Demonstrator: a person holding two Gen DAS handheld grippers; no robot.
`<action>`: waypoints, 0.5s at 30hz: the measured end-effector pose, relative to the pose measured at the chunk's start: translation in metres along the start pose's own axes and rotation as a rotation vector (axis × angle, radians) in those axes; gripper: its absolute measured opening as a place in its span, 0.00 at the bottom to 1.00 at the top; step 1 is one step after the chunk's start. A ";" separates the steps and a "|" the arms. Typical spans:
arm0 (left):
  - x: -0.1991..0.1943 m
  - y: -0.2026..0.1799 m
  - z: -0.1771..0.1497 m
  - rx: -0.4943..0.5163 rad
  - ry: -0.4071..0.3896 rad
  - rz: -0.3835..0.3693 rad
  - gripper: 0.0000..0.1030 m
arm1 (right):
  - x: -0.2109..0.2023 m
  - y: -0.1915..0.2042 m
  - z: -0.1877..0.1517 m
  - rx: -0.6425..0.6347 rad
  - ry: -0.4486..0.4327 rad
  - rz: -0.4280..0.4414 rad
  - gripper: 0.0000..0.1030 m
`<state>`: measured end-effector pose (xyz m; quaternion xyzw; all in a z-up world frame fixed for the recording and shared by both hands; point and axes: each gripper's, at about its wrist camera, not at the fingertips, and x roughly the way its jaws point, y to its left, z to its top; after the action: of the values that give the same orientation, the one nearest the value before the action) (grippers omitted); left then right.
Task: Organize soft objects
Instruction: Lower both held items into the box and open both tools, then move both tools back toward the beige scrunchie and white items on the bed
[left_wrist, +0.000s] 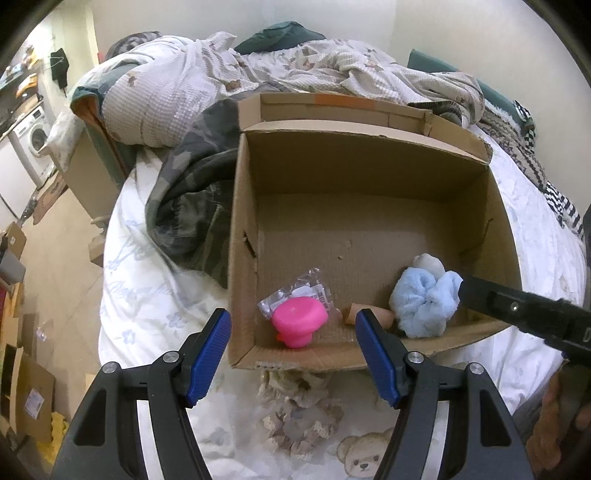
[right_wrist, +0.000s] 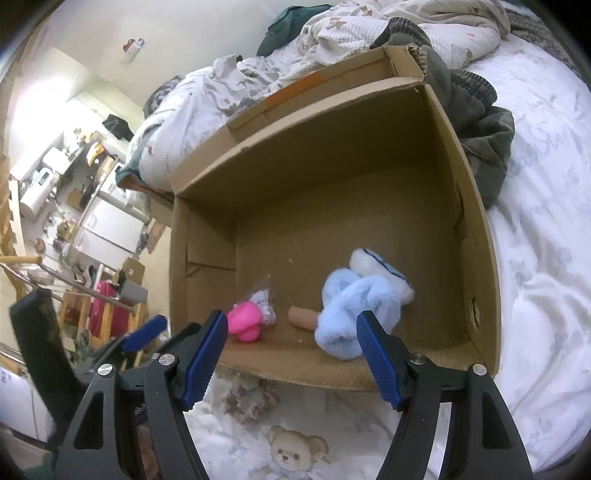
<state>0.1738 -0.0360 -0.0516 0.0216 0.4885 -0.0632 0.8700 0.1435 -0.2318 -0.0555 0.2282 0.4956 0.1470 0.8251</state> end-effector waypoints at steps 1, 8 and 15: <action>-0.002 0.002 -0.001 -0.003 -0.001 0.002 0.65 | -0.001 0.001 -0.001 -0.004 0.002 -0.004 0.74; -0.016 0.012 -0.008 -0.027 -0.001 -0.001 0.65 | -0.008 0.003 -0.010 -0.020 0.005 -0.033 0.74; -0.030 0.018 -0.023 -0.043 -0.003 0.002 0.65 | -0.024 0.009 -0.020 -0.047 0.013 -0.032 0.74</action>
<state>0.1419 -0.0130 -0.0386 0.0034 0.4883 -0.0521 0.8711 0.1141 -0.2305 -0.0411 0.1996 0.5010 0.1468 0.8292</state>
